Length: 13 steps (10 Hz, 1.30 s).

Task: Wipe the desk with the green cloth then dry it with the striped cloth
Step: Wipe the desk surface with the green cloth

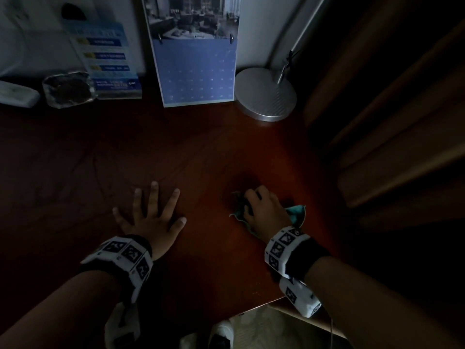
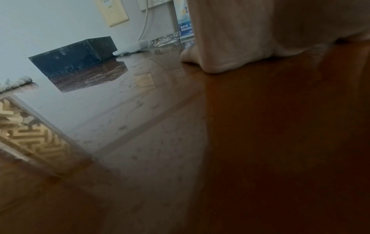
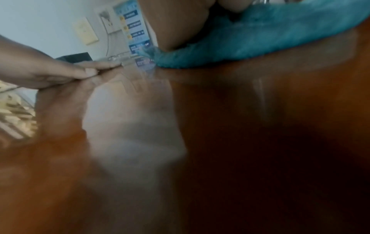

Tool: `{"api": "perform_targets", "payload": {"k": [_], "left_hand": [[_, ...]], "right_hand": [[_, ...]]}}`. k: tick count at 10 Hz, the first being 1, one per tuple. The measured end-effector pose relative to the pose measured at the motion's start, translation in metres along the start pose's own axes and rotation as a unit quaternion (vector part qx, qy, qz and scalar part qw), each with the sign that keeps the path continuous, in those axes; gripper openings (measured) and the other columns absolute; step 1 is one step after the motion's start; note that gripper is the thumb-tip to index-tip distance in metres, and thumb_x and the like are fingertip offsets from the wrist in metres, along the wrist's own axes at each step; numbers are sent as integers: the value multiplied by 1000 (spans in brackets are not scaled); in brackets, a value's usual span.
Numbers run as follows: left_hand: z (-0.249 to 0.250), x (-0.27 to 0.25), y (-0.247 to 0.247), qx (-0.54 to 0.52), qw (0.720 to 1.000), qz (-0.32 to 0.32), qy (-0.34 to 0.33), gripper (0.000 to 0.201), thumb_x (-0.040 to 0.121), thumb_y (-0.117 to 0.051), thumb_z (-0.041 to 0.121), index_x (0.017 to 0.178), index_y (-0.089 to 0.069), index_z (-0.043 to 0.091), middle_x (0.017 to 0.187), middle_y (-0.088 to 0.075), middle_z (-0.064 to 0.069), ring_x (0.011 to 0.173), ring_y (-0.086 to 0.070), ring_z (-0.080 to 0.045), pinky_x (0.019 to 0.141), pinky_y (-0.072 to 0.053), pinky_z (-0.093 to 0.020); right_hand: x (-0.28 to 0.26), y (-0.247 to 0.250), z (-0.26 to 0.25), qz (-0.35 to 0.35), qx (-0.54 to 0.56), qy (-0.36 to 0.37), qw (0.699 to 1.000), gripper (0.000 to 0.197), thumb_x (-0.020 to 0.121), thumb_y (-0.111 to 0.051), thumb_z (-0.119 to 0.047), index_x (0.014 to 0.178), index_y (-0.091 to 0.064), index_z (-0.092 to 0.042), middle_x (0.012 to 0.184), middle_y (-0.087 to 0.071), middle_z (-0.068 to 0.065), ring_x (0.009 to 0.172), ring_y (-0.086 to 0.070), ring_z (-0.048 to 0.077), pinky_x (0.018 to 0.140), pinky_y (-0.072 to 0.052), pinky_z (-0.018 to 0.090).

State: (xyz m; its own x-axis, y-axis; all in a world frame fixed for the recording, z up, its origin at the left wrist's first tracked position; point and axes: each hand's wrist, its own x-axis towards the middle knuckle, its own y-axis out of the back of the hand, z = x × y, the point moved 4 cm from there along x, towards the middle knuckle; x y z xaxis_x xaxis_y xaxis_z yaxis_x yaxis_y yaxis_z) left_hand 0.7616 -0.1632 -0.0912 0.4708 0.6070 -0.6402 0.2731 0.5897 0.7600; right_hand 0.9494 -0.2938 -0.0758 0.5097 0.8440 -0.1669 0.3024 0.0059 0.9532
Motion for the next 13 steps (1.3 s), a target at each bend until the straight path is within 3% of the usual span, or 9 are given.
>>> {"api": "perform_targets", "payload": {"k": [2,3,5,6,8,10,11,12,13], "left_hand": [[1,-1,2,3,1000,-4,-3,64,92,-13,64,135,32,50,147,42,5,139,31,-28,107,6,-66],[1,-1,2,1,1000,-4,-4,64,92,-13,64,135,32,50,146,42,5,139,31,-28,107,7,-66],[2,-1,3,2,1000,-9,-3,64,92,-12,65,134,33,49,145,44,5,138,32,-28,107,8,-66],[1,-2,3,7,1000,-8,-2,64,91,-12,65,134,33,49,145,44,5,138,31,-28,107,7,-66],[1,-2,3,9,1000,-1,-3,64,91,-11,65,136,32,49,147,42,5,139,30,-29,108,6,-66],[2,-1,3,7,1000,2,-4,64,91,-12,64,135,32,49,147,41,5,139,29,-29,107,5,-66],[1,-1,2,8,1000,9,-3,64,91,-12,65,135,32,49,148,40,5,139,29,-28,108,5,-66],[1,0,2,3,1000,12,-3,64,91,-13,65,136,31,50,148,39,6,139,29,-28,108,5,-66],[1,-1,2,6,1000,13,-3,64,91,-13,65,137,29,49,149,38,5,140,28,-28,108,5,-66]], "right_hand": [[-5,17,14,57,220,-90,970,17,78,-67,-7,94,-63,-11,91,-60,2,77,-56,12,59,-37,7],[0,37,25,91,404,-175,893,14,83,-70,-13,89,-60,-20,74,-58,-9,64,-55,9,48,-43,14],[17,53,28,127,664,-213,705,20,80,-68,1,83,-58,-17,86,-64,6,76,-63,20,61,-53,28],[14,44,45,125,601,-232,755,22,80,-70,-1,82,-57,-20,89,-63,8,80,-63,26,66,-55,33],[-8,29,56,39,191,-92,977,33,84,-69,-18,116,-62,-16,117,-51,3,111,-47,19,84,-31,18],[-34,-2,22,-74,24,-2,997,61,96,-45,-41,149,-21,-25,158,-2,2,143,-6,23,118,-7,39],[-44,-17,-2,-88,8,86,992,57,97,-32,-42,149,-19,-25,158,3,2,145,4,21,116,10,32],[-48,-20,-9,-98,-3,159,982,63,88,-18,-44,147,-29,-24,157,-13,5,143,-5,18,111,10,35],[-34,-8,12,-71,-15,125,990,46,87,-38,-32,128,-57,-20,137,-52,11,124,-51,31,102,-22,49]]}}
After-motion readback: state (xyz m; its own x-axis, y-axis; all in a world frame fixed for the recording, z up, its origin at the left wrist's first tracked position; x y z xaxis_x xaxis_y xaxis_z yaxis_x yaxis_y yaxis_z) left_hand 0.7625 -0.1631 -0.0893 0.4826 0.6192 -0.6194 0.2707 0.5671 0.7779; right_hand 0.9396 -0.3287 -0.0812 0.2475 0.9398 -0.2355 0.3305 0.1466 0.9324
